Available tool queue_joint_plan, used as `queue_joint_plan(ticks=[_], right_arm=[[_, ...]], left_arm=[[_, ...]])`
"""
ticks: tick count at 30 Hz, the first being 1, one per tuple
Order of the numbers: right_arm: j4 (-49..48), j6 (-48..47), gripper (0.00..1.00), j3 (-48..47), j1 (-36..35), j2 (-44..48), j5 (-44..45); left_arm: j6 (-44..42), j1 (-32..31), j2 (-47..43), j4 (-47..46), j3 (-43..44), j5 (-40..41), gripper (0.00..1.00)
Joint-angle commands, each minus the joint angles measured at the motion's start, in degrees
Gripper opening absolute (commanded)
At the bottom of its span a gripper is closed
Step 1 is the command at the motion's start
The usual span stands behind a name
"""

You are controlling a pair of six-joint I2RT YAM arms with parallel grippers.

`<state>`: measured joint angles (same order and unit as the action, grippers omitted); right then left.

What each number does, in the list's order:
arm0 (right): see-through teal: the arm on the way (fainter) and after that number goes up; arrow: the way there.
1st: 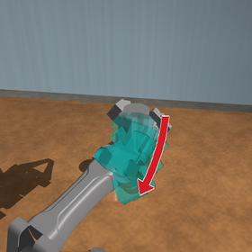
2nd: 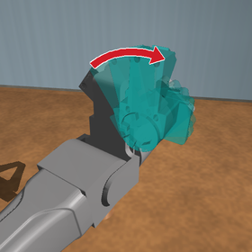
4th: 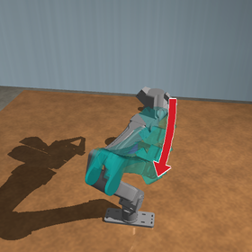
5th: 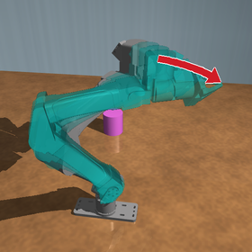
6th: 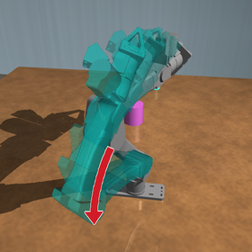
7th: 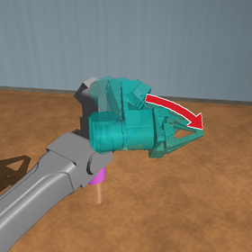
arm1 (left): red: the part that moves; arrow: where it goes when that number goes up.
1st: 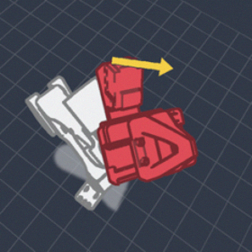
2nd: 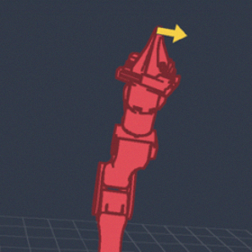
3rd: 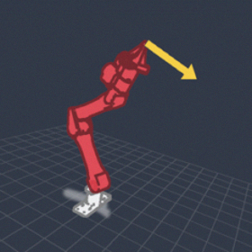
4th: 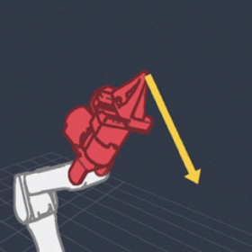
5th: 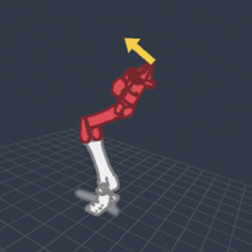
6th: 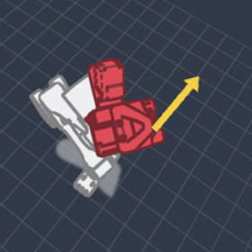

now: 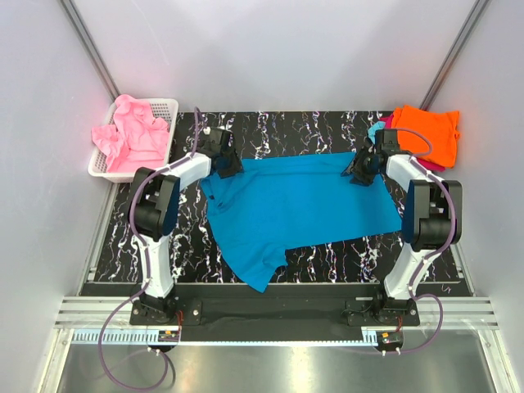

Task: Fold and stack the t-shirts
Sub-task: Fold the tshirt

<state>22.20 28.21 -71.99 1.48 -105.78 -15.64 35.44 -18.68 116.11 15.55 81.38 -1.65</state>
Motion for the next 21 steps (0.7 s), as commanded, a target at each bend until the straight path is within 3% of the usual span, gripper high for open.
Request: queue_joint_plan(ticks=[1,7,10,11,21], right_arm=[[-0.7,-0.6,0.50,-2.1,-0.5,-0.2,0.4],[-0.7,-0.6,0.50,-1.4,-0.5,0.0,0.4],[-0.8,-0.7,0.50,-1.3,-0.5,0.2,0.6],[-0.7,-0.6,0.50,-1.3,-0.5,0.4,0.6],[-0.7,-0.3,0.49,-0.2,-0.5,1.7,0.4]], left_arm=[[0.1,0.0,-0.8,0.0,0.8,1.5,0.43],[0.1,0.0,-0.7,0.2,-0.4,1.5,0.38],[0.3,0.0,-0.5,0.0,-0.6,0.9,0.18],[0.5,0.0,-0.7,0.1,-0.7,0.7,0.01],[0.8,-0.4,-8.7,-1.5,-5.8,-2.2,0.00]])
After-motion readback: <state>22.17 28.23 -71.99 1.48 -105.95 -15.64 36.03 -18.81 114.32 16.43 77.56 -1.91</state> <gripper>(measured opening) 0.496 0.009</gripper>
